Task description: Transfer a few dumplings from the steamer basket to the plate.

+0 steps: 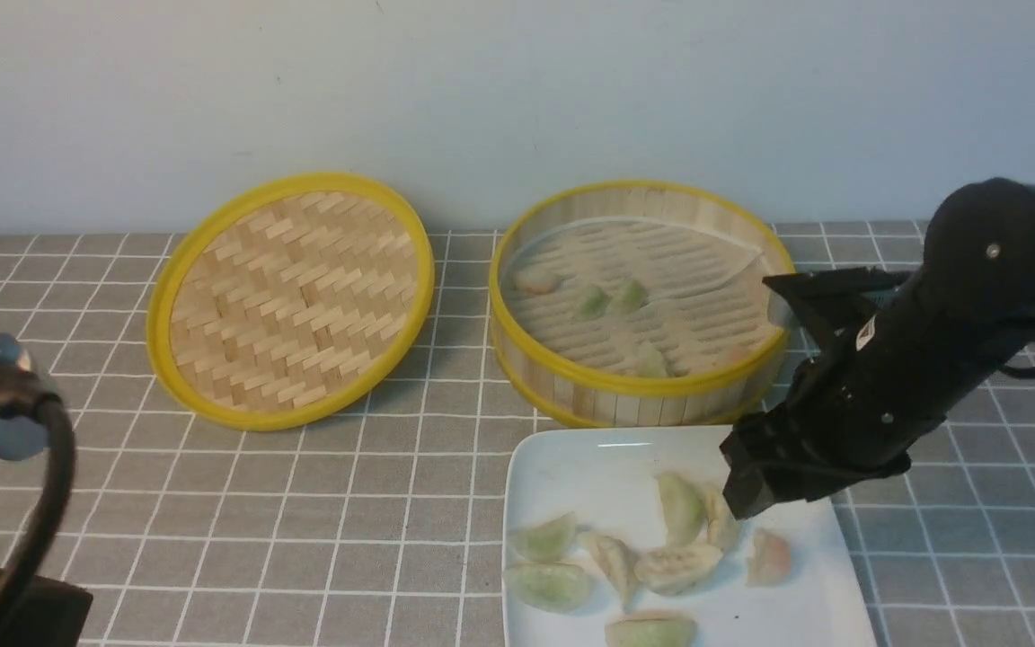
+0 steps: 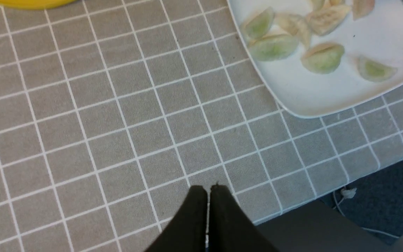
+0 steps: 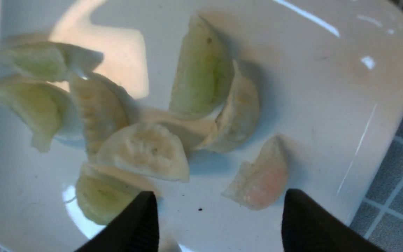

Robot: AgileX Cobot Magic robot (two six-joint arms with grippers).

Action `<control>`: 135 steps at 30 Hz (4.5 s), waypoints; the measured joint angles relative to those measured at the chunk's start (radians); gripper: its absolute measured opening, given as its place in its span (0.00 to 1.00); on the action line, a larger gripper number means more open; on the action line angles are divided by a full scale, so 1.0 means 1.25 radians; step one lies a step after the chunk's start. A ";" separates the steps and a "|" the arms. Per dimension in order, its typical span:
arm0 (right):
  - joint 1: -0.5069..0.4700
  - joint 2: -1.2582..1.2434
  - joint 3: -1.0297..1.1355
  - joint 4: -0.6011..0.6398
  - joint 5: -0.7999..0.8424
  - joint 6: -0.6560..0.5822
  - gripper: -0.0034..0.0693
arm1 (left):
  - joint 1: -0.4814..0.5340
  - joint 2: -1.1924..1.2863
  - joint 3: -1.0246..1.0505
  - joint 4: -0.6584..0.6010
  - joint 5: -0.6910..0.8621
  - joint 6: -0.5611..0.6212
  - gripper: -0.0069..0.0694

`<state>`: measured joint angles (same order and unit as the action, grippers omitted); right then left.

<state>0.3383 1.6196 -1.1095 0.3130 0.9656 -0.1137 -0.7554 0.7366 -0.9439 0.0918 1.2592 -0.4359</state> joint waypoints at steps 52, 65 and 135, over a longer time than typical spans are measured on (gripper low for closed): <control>0.000 -1.265 0.562 -0.059 -0.867 -0.014 0.03 | 0.000 0.000 0.074 0.001 -0.184 0.000 0.08; 0.000 -1.265 0.562 -0.059 -0.867 -0.014 0.03 | 0.000 0.000 0.074 0.001 -0.184 0.000 0.08; 0.000 -1.266 0.563 -0.059 -0.867 -0.014 0.03 | 0.541 -0.598 0.777 -0.189 -0.711 0.449 0.08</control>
<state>0.3383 0.0376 -0.4062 0.2388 -0.1181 -0.1317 -0.0790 -0.0106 0.0278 -0.1441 0.3704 0.1259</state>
